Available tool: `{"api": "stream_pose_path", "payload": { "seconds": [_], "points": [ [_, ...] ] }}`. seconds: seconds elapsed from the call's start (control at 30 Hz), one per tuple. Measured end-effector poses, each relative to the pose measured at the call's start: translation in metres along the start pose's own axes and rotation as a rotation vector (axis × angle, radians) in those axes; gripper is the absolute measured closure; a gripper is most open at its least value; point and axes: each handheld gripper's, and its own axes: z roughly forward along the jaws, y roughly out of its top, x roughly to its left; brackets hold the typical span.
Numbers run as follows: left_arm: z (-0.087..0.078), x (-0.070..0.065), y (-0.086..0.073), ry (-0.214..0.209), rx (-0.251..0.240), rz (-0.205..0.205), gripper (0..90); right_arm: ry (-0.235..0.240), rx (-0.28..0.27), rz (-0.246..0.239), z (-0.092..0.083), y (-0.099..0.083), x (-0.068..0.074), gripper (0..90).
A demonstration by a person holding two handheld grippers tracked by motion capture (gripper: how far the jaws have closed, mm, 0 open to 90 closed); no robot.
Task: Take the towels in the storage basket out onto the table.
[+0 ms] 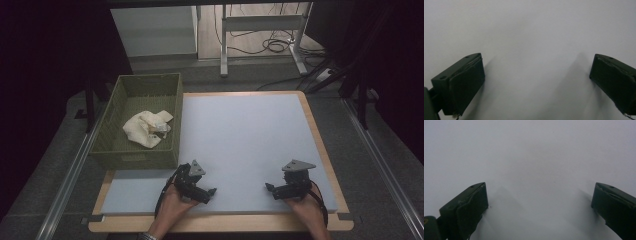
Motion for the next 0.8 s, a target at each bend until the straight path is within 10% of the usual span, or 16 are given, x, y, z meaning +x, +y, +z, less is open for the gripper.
{"api": "stream_pose_path", "payload": {
  "seconds": [0.8],
  "points": [
    [0.0, -0.0001, 0.0002, -0.001, 0.002, 0.002, 0.0, 0.001, -0.001, 0.0, 0.0, -0.0002, -0.0002, 0.7]
  ]
}}
